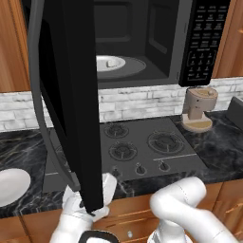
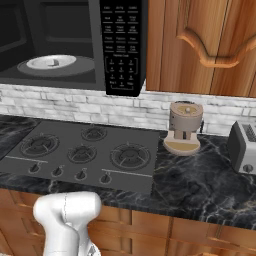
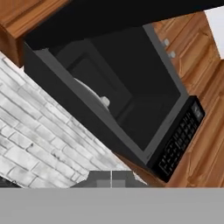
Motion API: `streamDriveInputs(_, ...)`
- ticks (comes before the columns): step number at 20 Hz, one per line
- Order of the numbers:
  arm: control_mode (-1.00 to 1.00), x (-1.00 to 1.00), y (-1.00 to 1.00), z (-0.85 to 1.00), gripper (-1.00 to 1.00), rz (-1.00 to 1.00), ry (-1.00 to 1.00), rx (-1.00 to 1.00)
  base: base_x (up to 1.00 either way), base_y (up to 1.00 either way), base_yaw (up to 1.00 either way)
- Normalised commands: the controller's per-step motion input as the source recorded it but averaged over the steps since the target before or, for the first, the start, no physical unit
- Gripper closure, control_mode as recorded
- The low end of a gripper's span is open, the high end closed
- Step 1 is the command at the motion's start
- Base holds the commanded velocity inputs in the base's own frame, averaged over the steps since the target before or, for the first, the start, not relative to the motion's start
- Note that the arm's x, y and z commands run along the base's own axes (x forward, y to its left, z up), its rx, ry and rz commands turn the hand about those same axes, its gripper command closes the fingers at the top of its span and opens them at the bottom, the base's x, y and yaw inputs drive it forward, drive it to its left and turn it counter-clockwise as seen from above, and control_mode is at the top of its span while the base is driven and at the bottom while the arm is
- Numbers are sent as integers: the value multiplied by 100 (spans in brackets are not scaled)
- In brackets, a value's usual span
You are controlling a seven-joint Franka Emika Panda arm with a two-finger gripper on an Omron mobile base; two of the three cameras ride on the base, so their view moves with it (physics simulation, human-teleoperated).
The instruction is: Pick the marshmallow from the counter and place it in the microwave. Then turn on the microwave.
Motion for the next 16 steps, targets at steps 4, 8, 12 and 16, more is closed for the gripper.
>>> streamDriveInputs(4,-100,-32,72,21,100,-17,-8,0,0,0,0)
streamDriveInputs(8,-100,-34,60,20,100,-16,-10,0,0,0,0)
streamDriveInputs(12,-100,-25,44,16,100,-16,-10,0,0,0,0)
streamDriveInputs(16,-100,-2,30,13,100,-13,-11,-2,0,0,0)
